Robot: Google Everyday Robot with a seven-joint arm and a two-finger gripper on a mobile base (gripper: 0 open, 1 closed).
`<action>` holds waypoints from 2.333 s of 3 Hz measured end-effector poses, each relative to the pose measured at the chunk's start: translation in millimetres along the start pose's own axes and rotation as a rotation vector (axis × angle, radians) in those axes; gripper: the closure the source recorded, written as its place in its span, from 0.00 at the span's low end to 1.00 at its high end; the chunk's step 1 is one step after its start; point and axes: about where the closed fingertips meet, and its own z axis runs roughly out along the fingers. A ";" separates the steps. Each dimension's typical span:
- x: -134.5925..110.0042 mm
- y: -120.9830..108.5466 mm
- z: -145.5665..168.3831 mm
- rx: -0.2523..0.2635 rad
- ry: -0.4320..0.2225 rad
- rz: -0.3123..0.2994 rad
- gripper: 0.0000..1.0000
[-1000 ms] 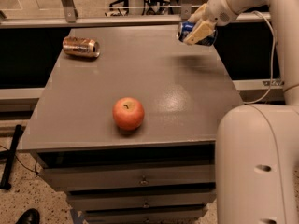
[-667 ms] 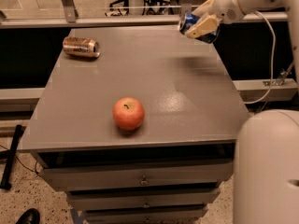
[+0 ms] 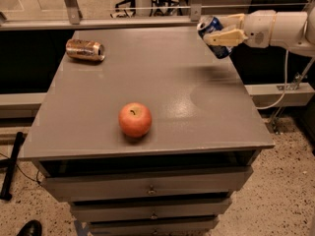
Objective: Place pepsi can upright
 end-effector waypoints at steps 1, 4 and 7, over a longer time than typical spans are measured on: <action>-8.3 16.4 9.4 -0.029 -0.076 0.039 1.00; -22.4 41.0 -3.4 -0.021 -0.159 0.090 1.00; -24.6 109.8 -51.1 -0.016 -0.305 0.160 1.00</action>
Offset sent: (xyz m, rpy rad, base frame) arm -0.0110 0.0132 0.0022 0.0910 0.0069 0.0250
